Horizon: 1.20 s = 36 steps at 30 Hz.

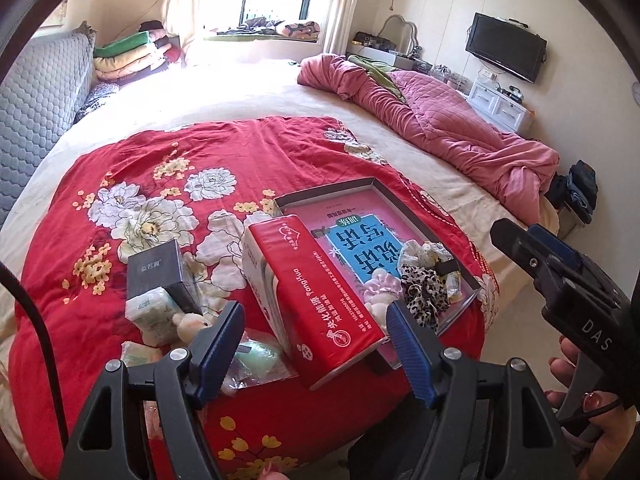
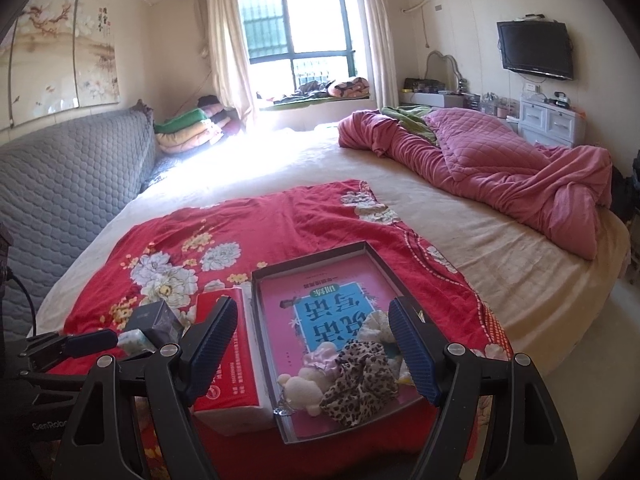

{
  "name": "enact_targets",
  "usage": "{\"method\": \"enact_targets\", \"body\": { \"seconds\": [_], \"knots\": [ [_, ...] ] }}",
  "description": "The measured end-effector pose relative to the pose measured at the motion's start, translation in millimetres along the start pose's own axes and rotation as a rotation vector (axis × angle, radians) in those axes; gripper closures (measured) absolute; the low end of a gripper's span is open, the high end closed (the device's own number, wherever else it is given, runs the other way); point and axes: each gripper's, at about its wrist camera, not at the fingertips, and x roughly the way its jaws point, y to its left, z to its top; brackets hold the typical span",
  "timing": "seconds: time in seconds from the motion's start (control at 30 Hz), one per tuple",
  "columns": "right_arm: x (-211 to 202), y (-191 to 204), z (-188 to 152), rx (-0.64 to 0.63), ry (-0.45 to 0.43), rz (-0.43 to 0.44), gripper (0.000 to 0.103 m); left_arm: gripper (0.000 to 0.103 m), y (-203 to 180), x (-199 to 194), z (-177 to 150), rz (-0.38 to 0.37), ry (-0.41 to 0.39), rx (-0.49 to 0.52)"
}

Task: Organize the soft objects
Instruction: 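Move both open tools back from the box toward the pile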

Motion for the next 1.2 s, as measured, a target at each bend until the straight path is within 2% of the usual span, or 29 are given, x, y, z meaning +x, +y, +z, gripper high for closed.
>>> {"method": "enact_targets", "body": {
  "seconds": [0.2, 0.7, 1.2],
  "knots": [
    [-3.8, 14.4, 0.5, -0.031, 0.001, 0.026, 0.024, 0.031, 20.6, -14.5, -4.2, 0.024, -0.010, -0.027],
    [-9.7, 61.8, -2.9, -0.136, -0.004, 0.137, 0.024, 0.031, 106.3, -60.5, -9.4, 0.124, -0.058, -0.156],
    [-1.0, 107.8, -19.5, -0.276, 0.033, 0.238, 0.024, 0.031, 160.1, -57.1, -56.5, 0.160, 0.019, -0.235]
  ]
}}
